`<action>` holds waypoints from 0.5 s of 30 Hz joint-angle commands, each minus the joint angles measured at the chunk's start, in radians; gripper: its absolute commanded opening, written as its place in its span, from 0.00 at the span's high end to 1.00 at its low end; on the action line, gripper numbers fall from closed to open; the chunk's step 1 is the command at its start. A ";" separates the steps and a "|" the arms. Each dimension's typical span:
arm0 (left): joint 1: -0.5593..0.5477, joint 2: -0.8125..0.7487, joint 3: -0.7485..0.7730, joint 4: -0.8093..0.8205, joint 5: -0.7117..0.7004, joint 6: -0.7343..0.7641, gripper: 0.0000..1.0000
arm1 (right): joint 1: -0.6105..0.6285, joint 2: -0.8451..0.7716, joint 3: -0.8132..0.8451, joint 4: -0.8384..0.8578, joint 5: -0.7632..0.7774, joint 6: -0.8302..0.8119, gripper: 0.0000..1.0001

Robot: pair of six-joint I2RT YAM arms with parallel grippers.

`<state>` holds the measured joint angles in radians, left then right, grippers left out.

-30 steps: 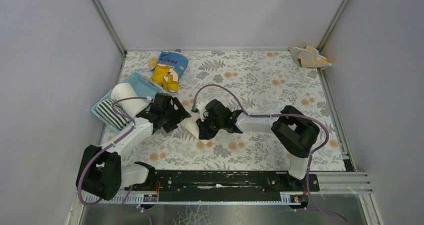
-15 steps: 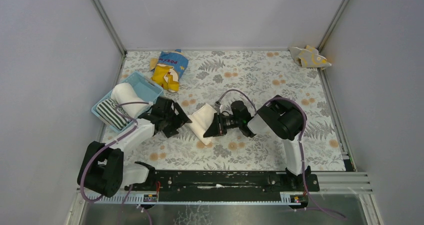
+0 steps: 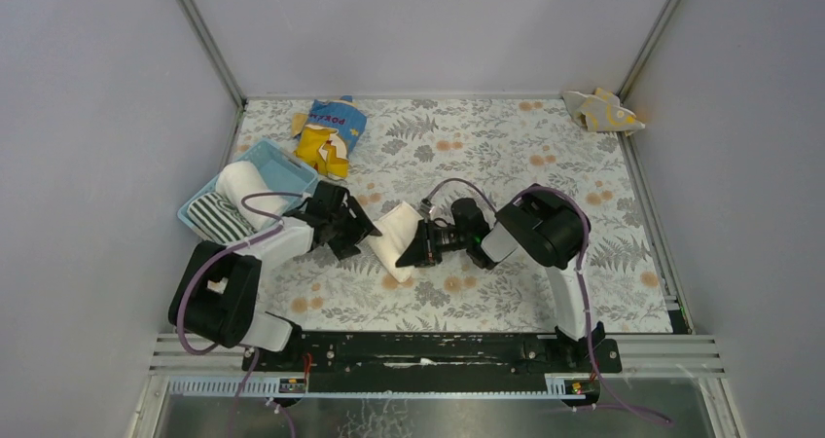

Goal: Roll the towels
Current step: Roll the towel at the center of the board.

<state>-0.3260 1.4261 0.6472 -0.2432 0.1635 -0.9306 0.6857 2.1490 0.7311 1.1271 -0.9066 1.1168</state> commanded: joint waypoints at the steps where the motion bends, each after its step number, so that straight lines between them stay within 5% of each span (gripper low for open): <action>1: -0.008 0.062 0.002 0.034 -0.049 0.006 0.32 | 0.003 -0.114 0.022 -0.343 0.060 -0.197 0.71; 8: -0.008 0.085 -0.024 0.030 -0.072 0.013 0.33 | 0.019 -0.348 0.168 -0.964 0.314 -0.569 0.53; 15: -0.009 0.086 -0.024 0.010 -0.093 0.015 0.34 | 0.126 -0.479 0.297 -1.264 0.678 -0.773 0.46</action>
<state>-0.3328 1.4651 0.6598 -0.1860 0.1635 -0.9310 0.7319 1.7596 0.9504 0.1188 -0.4965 0.5365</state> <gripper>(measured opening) 0.664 0.520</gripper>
